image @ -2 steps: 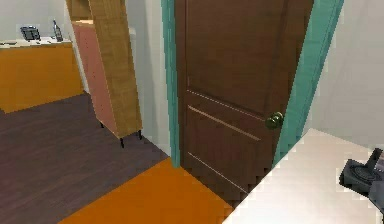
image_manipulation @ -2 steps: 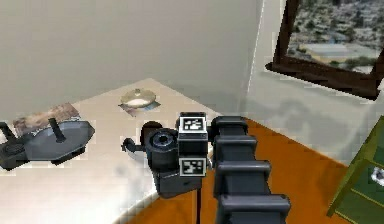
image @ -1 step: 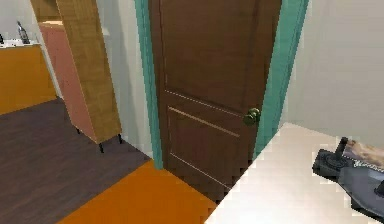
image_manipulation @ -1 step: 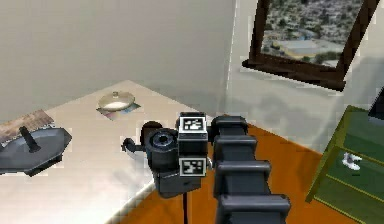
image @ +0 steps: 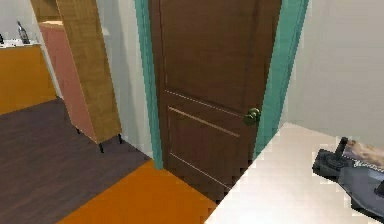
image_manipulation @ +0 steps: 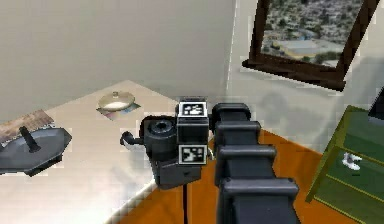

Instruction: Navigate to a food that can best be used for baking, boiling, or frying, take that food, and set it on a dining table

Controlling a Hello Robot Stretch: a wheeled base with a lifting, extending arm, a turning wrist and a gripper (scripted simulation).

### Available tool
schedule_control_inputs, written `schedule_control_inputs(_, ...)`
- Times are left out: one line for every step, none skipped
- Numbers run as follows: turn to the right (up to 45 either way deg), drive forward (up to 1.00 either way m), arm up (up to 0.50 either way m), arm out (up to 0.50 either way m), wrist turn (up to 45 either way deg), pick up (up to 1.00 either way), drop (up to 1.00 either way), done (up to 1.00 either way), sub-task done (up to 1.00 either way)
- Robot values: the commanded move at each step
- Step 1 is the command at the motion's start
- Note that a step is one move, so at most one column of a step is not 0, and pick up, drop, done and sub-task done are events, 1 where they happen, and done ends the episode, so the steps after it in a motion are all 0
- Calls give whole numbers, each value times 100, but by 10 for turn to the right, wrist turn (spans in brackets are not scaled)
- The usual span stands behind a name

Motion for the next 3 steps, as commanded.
schedule_control_inputs(0,0,0,38,0,0,0,0,0)
schedule_control_inputs(0,0,0,0,-450,0,0,0,0)
schedule_control_inputs(0,0,0,0,-240,0,0,0,0)
